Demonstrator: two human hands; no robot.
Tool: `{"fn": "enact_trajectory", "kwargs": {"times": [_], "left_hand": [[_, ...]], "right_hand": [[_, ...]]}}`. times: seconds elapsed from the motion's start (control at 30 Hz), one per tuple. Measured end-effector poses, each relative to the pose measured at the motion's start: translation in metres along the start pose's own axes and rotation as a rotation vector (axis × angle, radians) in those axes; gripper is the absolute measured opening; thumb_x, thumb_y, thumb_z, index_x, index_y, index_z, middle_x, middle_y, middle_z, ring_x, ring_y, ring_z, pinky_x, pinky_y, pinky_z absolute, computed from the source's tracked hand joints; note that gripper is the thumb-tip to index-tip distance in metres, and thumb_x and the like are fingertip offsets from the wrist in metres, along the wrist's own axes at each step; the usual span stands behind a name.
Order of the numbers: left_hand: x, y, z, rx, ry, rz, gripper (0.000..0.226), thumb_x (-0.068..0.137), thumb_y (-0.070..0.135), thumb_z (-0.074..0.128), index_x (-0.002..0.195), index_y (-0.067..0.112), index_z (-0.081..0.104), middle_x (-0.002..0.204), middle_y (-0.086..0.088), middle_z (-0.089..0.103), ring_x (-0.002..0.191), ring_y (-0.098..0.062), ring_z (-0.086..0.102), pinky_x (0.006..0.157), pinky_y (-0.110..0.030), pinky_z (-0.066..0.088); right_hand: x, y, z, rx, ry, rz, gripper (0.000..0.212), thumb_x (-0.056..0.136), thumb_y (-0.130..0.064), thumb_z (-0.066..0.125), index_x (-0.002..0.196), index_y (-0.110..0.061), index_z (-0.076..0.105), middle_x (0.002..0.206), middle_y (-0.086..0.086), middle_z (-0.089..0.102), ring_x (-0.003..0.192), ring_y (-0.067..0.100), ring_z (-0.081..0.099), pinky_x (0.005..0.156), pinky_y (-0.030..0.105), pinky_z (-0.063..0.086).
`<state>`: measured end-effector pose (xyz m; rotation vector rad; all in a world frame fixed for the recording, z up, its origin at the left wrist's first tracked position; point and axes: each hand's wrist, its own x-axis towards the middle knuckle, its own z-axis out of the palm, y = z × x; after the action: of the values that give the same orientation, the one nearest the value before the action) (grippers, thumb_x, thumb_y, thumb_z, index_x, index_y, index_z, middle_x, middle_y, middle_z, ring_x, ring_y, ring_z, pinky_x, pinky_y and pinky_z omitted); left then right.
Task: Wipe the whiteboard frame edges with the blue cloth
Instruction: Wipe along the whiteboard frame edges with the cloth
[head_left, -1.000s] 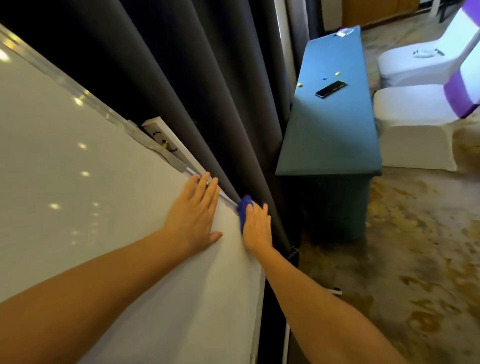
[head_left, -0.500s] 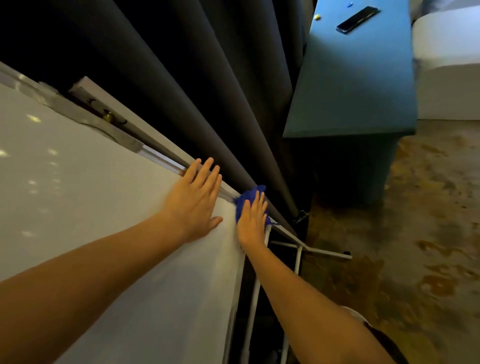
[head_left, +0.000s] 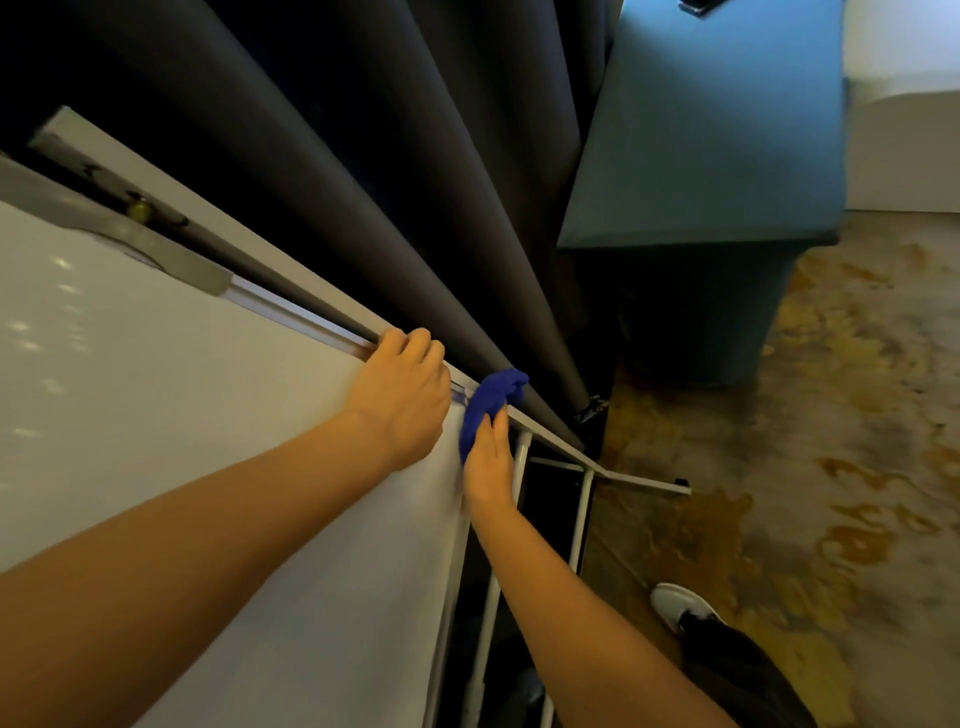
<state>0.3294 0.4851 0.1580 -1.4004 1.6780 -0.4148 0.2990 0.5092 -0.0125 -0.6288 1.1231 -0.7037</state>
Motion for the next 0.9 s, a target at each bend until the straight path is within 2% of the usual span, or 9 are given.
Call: {"fn": "enact_trajectory", "kwargs": {"times": [0.13, 0.3, 0.37, 0.43, 0.5, 0.6, 0.7, 0.8, 0.9], "left_hand": [[0.013, 0.006, -0.002, -0.025, 0.036, 0.021, 0.033, 0.094, 0.036, 0.046, 0.11, 0.009, 0.054, 0.105, -0.012, 0.055, 0.099, -0.028, 0.049, 0.087, -0.039, 0.04], [0.022, 0.015, -0.008, -0.019, 0.109, 0.077, 0.045, 0.096, 0.046, 0.039, 0.11, 0.008, 0.058, 0.103, -0.012, 0.056, 0.097, -0.029, 0.049, 0.086, -0.041, 0.039], [0.024, 0.022, -0.015, -0.009, 0.145, 0.099, 0.054, 0.097, 0.051, 0.031, 0.112, 0.007, 0.06, 0.104, -0.012, 0.057, 0.097, -0.029, 0.049, 0.085, -0.041, 0.038], [0.03, 0.031, -0.025, -0.041, 0.158, 0.107, 0.059, 0.097, 0.055, 0.025, 0.109, 0.009, 0.061, 0.099, -0.011, 0.059, 0.092, -0.028, 0.053, 0.08, -0.041, 0.039], [0.035, 0.042, -0.039, -0.086, 0.156, 0.12, 0.057, 0.097, 0.056, 0.025, 0.098, 0.013, 0.063, 0.083, -0.007, 0.06, 0.08, -0.025, 0.057, 0.069, -0.038, 0.039], [0.038, 0.053, -0.057, -0.103, 0.139, 0.141, 0.05, 0.098, 0.052, 0.032, 0.086, 0.018, 0.066, 0.064, 0.0, 0.049, 0.063, -0.018, 0.05, 0.058, -0.034, 0.034], [0.037, 0.054, -0.061, -0.11, 0.124, 0.154, 0.044, 0.099, 0.049, 0.038, 0.086, 0.019, 0.067, 0.073, 0.001, 0.061, 0.068, -0.017, 0.058, 0.062, -0.032, 0.043], [0.038, 0.049, -0.062, -0.163, 0.126, 0.164, 0.044, 0.098, 0.05, 0.04, 0.09, 0.017, 0.067, 0.081, -0.001, 0.066, 0.074, -0.019, 0.063, 0.071, -0.034, 0.052], [0.043, 0.045, -0.065, -0.179, 0.164, 0.18, 0.044, 0.099, 0.049, 0.038, 0.091, 0.018, 0.068, 0.084, -0.001, 0.068, 0.076, -0.02, 0.065, 0.068, -0.035, 0.051]], "right_hand": [[-0.007, 0.009, -0.025, 0.217, -0.027, 0.128, 0.037, 0.103, -0.035, 0.042, 0.138, -0.027, 0.047, 0.117, -0.005, 0.063, 0.106, 0.014, 0.06, 0.085, 0.029, 0.05], [-0.013, 0.016, -0.062, 0.442, -0.118, 0.263, 0.024, 0.098, -0.029, 0.054, 0.108, -0.017, 0.072, 0.105, 0.008, 0.075, 0.096, 0.023, 0.07, 0.08, 0.037, 0.057], [-0.012, 0.012, -0.078, 0.46, -0.14, 0.261, 0.023, 0.098, -0.028, 0.056, 0.107, -0.015, 0.073, 0.105, 0.011, 0.075, 0.095, 0.025, 0.07, 0.085, 0.04, 0.058], [-0.012, 0.006, -0.093, 0.437, -0.139, 0.259, 0.023, 0.096, -0.03, 0.058, 0.107, -0.016, 0.073, 0.102, 0.011, 0.075, 0.089, 0.024, 0.071, 0.079, 0.039, 0.059], [-0.013, -0.002, -0.109, 0.407, -0.119, 0.278, 0.023, 0.093, -0.034, 0.061, 0.104, -0.017, 0.073, 0.098, 0.01, 0.076, 0.084, 0.024, 0.073, 0.069, 0.038, 0.059], [-0.013, -0.013, -0.127, 0.356, -0.082, 0.38, 0.034, 0.09, -0.042, 0.064, 0.105, -0.013, 0.072, 0.101, 0.015, 0.075, 0.093, 0.033, 0.07, 0.075, 0.045, 0.059], [-0.013, -0.023, -0.134, 0.349, -0.113, 0.434, 0.05, 0.082, -0.052, 0.07, 0.108, -0.009, 0.072, 0.103, 0.019, 0.074, 0.099, 0.036, 0.069, 0.08, 0.048, 0.059], [-0.012, -0.026, -0.135, 0.41, -0.157, 0.47, 0.057, 0.082, -0.057, 0.067, 0.112, -0.009, 0.072, 0.108, 0.019, 0.073, 0.104, 0.038, 0.068, 0.091, 0.055, 0.054], [-0.01, -0.032, -0.14, 0.435, -0.148, 0.494, 0.055, 0.083, -0.058, 0.066, 0.11, -0.011, 0.074, 0.107, 0.017, 0.074, 0.098, 0.035, 0.071, 0.085, 0.053, 0.057]]}}
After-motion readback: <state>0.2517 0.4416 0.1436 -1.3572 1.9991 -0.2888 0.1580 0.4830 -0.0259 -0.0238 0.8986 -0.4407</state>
